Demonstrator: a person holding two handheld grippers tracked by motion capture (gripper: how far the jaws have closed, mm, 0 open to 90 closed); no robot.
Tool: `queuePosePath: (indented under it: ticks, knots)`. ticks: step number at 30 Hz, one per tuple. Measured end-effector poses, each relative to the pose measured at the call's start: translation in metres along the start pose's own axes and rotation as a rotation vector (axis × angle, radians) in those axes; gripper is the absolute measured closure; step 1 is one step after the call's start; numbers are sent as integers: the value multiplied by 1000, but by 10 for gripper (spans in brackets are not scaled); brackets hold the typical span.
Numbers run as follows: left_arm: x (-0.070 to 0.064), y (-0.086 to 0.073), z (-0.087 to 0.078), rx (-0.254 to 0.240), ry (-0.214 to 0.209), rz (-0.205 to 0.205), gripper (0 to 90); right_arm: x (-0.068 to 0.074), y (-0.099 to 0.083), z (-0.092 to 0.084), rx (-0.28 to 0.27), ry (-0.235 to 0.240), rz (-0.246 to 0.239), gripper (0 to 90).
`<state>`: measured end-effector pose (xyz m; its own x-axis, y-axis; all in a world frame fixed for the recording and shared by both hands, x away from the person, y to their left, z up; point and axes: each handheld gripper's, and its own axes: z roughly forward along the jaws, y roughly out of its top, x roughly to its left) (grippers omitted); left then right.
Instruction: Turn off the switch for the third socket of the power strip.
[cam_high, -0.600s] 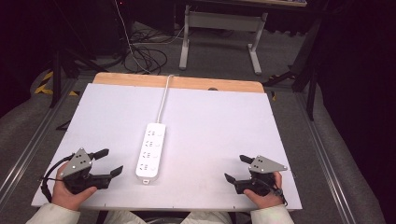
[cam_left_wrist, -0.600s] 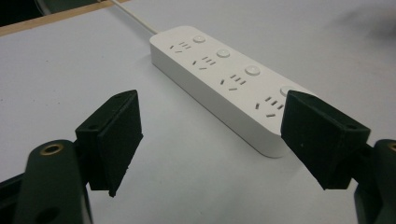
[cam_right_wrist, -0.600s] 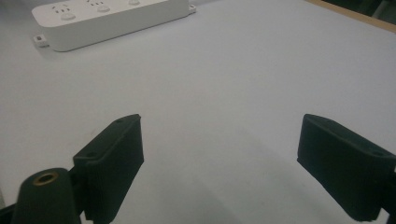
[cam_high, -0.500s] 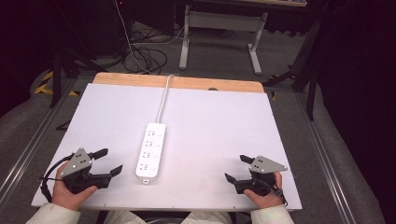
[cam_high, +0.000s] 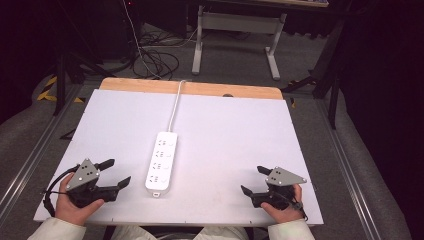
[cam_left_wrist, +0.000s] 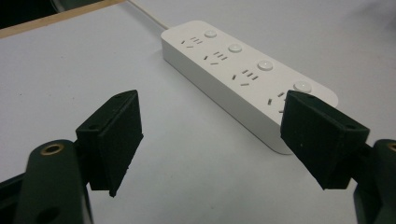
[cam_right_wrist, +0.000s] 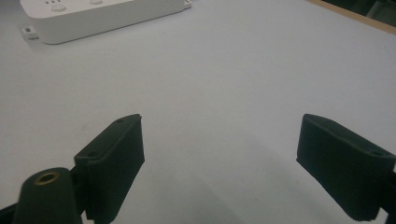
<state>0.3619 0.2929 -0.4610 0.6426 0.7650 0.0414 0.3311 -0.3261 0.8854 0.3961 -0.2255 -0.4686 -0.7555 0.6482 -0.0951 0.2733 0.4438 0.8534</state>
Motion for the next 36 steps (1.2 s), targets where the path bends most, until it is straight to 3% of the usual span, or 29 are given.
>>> queuePosePath:
  ticks: [22,28,36]
  knots:
    - [-1,16,-5,14,-24,-44,248,3,0,3,20,7,-14,161]
    - [-4,25,-4,12,-31,-12,309,3,0,4,26,9,-12,163]
    - [-3,39,2,16,-55,-21,329,3,-1,4,27,14,-15,166]
